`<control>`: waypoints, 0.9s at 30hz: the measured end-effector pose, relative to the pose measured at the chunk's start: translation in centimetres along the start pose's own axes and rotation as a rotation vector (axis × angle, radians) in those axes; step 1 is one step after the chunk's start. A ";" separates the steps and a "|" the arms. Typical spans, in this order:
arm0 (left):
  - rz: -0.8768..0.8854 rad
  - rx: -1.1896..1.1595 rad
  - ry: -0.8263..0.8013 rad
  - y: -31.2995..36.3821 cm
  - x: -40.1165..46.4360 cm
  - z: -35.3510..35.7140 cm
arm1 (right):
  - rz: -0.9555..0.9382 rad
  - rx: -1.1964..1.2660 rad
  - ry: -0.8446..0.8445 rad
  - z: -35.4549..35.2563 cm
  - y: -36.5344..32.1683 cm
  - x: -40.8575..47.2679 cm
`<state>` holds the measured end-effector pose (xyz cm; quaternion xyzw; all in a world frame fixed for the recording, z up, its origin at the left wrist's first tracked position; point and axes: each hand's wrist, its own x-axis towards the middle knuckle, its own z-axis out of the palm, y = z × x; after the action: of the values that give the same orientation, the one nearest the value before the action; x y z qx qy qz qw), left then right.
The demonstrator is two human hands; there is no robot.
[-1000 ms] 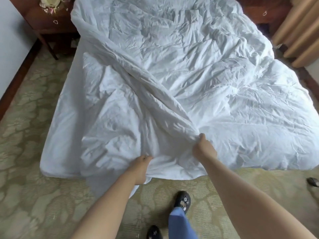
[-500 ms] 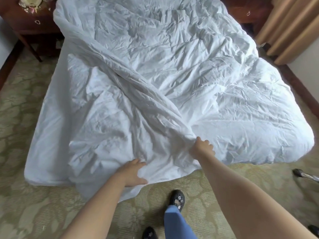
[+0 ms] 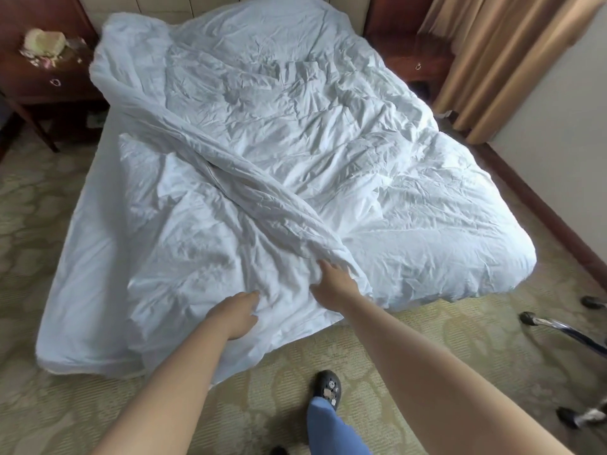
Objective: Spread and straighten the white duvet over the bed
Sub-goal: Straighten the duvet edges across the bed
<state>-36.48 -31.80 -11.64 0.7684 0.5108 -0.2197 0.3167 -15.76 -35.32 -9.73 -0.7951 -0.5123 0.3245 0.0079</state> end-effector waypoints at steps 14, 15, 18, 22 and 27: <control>-0.038 0.020 0.172 1.9 -4.5 -6.6 | -0.133 0.037 0.176 -7.8 -2.7 -4.3; -0.048 0.013 0.176 1.9 -4.6 -6.8 | -0.134 0.044 0.177 -8.0 -2.6 -4.3; -0.082 -0.011 0.191 1.8 -5.0 -6.9 | -0.116 0.081 0.155 -8.0 -2.4 -3.7; -0.182 -0.048 0.187 -1.4 -5.2 -5.2 | -0.124 0.082 0.109 -6.1 -2.8 -2.5; -0.278 -0.076 0.111 -10.0 -4.0 -1.2 | -0.116 0.050 0.012 -0.2 -5.2 -2.1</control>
<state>-47.26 -30.72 -10.78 0.6887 0.6370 -0.1992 0.2833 -20.44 -34.51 -6.68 -0.7654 -0.5493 0.3315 0.0496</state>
